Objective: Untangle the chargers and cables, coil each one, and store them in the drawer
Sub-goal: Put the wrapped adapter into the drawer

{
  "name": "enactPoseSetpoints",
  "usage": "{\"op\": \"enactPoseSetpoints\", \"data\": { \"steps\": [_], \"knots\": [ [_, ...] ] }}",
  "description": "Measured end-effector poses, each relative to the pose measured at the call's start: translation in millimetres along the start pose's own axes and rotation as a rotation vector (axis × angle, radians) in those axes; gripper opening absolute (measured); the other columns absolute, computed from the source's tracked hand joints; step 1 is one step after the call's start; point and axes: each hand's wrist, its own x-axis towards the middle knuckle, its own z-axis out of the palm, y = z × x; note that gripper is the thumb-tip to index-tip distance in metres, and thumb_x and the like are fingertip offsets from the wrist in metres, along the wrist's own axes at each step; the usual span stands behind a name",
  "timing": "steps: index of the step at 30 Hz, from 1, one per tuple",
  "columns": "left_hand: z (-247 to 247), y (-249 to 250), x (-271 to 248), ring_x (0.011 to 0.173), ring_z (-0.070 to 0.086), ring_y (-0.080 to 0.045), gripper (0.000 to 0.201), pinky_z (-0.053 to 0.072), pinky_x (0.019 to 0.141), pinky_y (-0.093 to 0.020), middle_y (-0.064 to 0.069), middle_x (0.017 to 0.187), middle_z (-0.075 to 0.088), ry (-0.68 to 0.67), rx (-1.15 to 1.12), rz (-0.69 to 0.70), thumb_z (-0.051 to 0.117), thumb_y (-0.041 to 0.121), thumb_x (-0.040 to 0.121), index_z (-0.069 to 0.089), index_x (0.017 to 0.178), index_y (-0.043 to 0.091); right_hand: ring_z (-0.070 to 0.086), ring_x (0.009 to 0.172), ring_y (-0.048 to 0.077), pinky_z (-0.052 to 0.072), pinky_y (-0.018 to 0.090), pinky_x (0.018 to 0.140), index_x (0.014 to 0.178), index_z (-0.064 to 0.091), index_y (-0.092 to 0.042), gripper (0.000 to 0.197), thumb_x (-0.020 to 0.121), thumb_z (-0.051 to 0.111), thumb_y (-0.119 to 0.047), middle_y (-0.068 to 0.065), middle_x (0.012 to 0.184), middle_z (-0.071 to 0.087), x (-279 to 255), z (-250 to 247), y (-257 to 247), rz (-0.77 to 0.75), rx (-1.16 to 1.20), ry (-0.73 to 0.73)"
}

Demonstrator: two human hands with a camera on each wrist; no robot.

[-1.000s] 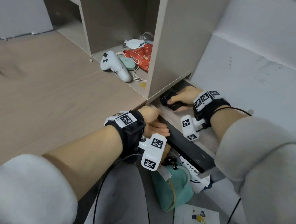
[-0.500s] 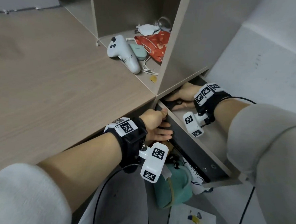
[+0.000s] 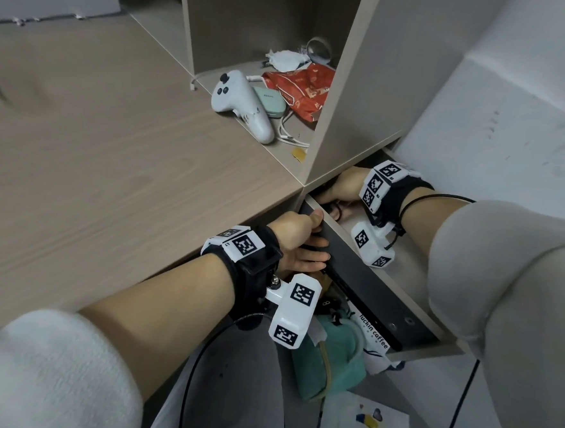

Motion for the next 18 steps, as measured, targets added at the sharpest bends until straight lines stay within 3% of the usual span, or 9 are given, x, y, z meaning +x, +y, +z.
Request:
{"op": "enactPoseSetpoints", "data": {
  "steps": [4,8,12,15,18],
  "knots": [
    [1,0,0,0.085,0.064,-0.025,0.034,0.053,0.064,-0.036,-0.009,0.100,0.062,0.004,0.011,0.000,0.046,0.044,0.105,0.055,0.100,0.012,0.073,0.094,0.024,0.056,0.043,0.095,0.098,0.074,-0.017,0.036,0.076,0.080,-0.045,0.004,0.095,0.077,2,1,2,-0.007,-0.023,0.001],
    [1,0,-2,0.084,0.064,-0.025,0.034,0.053,0.065,-0.035,-0.008,0.098,0.063,0.005,0.012,0.003,0.045,0.045,0.105,0.055,0.099,0.012,0.072,0.084,0.025,0.057,0.041,0.094,0.092,0.076,-0.012,0.039,0.073,0.076,-0.046,0.007,0.090,0.077,-2,1,0,-0.034,0.012,-0.062],
    [5,2,-6,0.079,0.063,-0.023,0.035,0.052,0.062,-0.034,-0.007,0.094,0.062,0.029,0.018,0.010,0.045,0.044,0.105,0.055,0.097,0.012,0.064,0.068,0.021,0.056,0.035,0.072,0.090,0.072,-0.007,0.041,0.075,0.083,-0.044,0.012,0.083,0.070,-18,-2,-2,0.051,0.101,-0.152],
    [8,3,-12,0.071,0.062,-0.023,0.031,0.052,0.061,-0.033,-0.007,0.087,0.063,0.052,0.043,0.004,0.051,0.039,0.104,0.057,0.092,0.011,0.067,0.074,0.025,0.059,0.041,0.080,0.102,0.072,-0.003,0.045,0.079,0.083,-0.041,0.014,0.094,0.074,-41,-11,-1,0.072,0.115,-0.061],
    [9,8,-26,0.066,0.060,-0.021,0.028,0.050,0.061,-0.031,-0.007,0.079,0.064,0.049,0.066,0.005,0.055,0.033,0.102,0.054,0.082,0.013,0.072,0.078,0.026,0.059,0.048,0.086,0.104,0.069,-0.004,0.036,0.087,0.078,-0.034,0.014,0.099,0.076,-73,-19,-4,0.045,0.169,0.047]
  ]
}}
